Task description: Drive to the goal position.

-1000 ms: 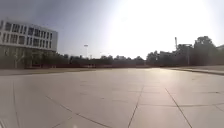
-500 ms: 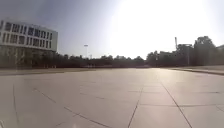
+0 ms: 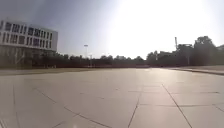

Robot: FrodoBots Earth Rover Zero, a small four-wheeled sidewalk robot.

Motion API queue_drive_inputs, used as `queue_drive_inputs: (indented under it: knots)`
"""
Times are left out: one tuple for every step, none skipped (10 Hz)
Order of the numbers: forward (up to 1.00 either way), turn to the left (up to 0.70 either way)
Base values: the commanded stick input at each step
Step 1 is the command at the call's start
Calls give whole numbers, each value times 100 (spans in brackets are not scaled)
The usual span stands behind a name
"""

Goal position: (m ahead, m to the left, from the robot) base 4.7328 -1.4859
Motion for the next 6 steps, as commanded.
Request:
queue_drive_inputs:
  knots:
    - [6, 0]
    - [6, 0]
    - [7, 1]
    - [7, 1]
    - [6, 1]
    - [6, 1]
